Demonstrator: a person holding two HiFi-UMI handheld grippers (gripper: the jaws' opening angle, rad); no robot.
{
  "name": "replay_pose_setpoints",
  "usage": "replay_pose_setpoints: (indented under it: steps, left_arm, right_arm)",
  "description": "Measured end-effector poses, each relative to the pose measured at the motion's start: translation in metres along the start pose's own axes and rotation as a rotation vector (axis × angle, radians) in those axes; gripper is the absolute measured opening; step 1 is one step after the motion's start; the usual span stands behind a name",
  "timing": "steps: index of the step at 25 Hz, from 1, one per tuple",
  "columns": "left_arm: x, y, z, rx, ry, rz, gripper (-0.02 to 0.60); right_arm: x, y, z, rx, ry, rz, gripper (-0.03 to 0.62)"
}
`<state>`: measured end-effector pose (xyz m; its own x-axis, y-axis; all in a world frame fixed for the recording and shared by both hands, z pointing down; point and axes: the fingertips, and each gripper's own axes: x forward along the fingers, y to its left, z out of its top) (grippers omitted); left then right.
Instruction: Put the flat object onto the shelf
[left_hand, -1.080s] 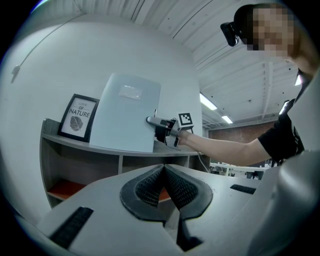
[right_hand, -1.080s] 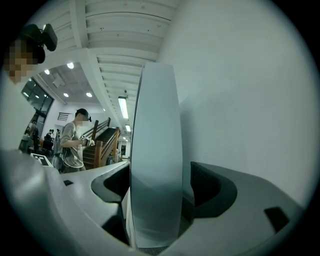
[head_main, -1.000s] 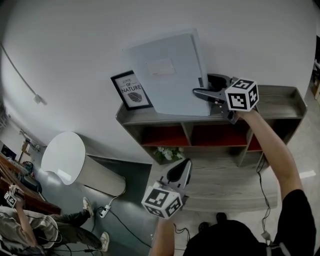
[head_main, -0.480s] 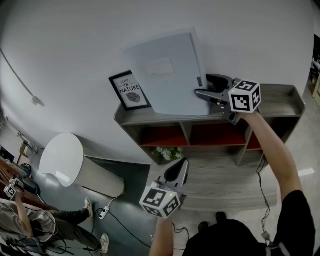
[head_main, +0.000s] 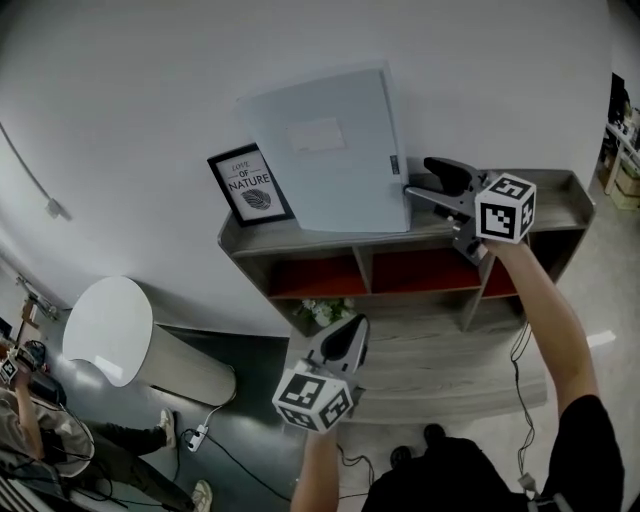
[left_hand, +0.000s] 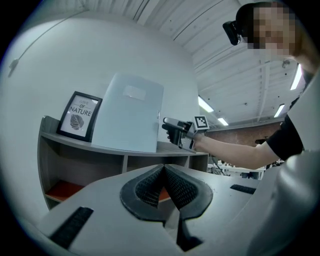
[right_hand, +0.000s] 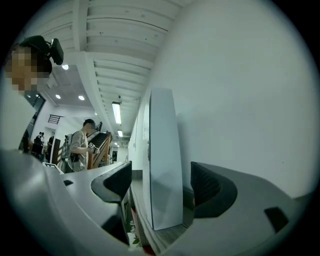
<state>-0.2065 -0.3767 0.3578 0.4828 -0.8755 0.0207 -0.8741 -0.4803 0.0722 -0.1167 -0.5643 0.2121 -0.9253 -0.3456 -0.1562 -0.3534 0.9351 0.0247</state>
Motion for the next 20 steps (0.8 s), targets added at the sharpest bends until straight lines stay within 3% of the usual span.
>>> replay_pose_setpoints:
  steps: [13, 15, 16, 20]
  left_arm:
    - [-0.020, 0.009, -0.006, 0.008, -0.009, -0.106, 0.012]
    - [-0.023, 0.009, -0.011, 0.005, -0.007, -0.119, 0.012]
    - [-0.024, 0.009, -0.014, 0.000, -0.005, -0.127, 0.012]
    - [-0.027, 0.003, -0.028, -0.023, 0.006, -0.160, 0.012]
  right_arm:
    - [-0.054, 0.074, -0.032, -0.025, 0.023, -0.114, 0.310]
    - [-0.062, 0.088, -0.040, -0.022, 0.027, -0.133, 0.269]
    - [-0.067, 0.095, -0.045, -0.021, 0.029, -0.145, 0.211]
    - [-0.083, 0.121, -0.069, -0.015, 0.058, -0.176, 0.161]
